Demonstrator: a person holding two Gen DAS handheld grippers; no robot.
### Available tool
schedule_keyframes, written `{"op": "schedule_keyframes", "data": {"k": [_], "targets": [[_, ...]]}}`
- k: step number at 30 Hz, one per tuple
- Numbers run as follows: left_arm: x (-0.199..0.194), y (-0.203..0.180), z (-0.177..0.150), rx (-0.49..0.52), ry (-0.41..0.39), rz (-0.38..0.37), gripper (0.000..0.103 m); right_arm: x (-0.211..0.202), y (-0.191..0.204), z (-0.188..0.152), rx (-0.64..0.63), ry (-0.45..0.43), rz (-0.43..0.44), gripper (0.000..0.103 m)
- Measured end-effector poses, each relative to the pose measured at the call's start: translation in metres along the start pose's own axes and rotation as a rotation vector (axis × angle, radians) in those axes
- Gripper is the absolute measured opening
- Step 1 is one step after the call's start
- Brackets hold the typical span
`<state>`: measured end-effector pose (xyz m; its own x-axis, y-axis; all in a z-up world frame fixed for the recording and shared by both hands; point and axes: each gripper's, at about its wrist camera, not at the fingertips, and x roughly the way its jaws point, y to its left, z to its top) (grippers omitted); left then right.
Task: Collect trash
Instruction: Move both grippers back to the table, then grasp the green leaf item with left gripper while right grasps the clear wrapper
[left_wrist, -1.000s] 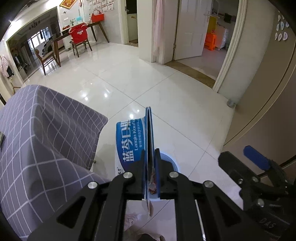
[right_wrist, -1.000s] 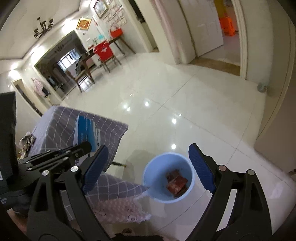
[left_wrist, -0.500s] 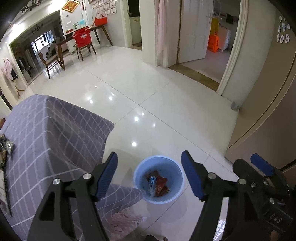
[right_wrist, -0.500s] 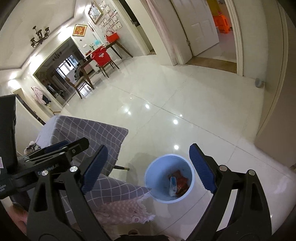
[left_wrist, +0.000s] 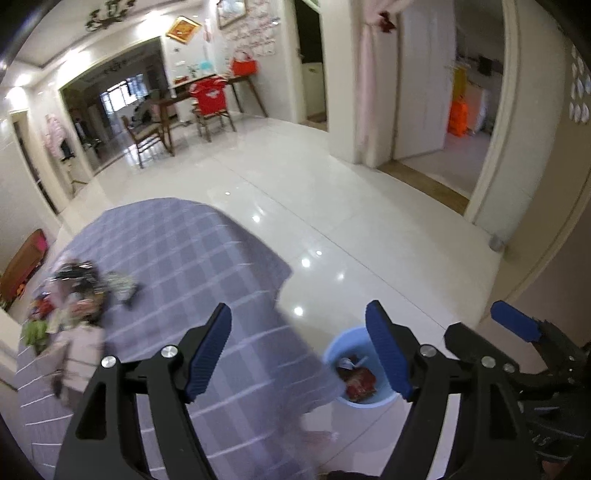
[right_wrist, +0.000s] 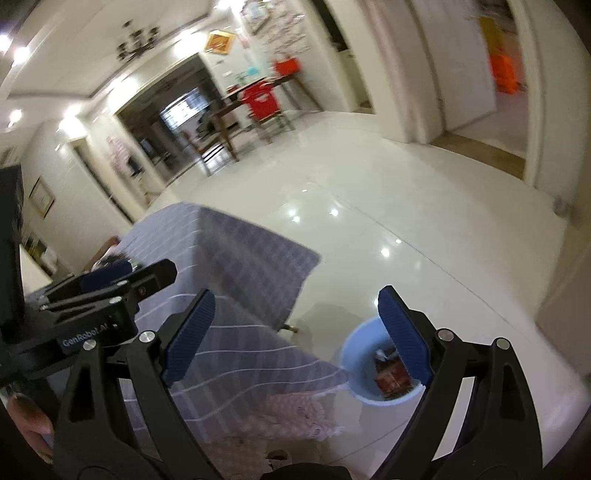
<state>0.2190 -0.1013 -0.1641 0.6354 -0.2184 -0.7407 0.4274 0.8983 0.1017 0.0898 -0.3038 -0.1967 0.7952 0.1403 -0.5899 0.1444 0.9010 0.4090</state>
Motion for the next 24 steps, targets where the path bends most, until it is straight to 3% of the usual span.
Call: {"op": "schedule_keyframes", "data": {"k": [7,12,19,22,24], "targets": [[-0.017,0.107,-0.01,-0.05,-0.017,0.116,0.074,0.047,0.1,0.008,-0.174,0.067,0.069,0.088],[-0.019,0.209,-0.031,-0.146,-0.007,0.255,0.074,0.086,0.16,0.012,-0.275,0.111,0.099,0.088],[-0.002,0.338,-0.063,-0.397,0.057,0.383,0.074,0.158,0.227,0.009,-0.434,0.187,0.035,0.088],[0.005,0.37,-0.07,-0.464,0.071,0.4,0.078,0.186,0.246,0.01,-0.523,0.202,-0.017,0.088],[0.011,0.384,-0.072,-0.485,0.069,0.413,0.079,0.197,0.254,0.009,-0.548,0.213,-0.007,0.088]]}}
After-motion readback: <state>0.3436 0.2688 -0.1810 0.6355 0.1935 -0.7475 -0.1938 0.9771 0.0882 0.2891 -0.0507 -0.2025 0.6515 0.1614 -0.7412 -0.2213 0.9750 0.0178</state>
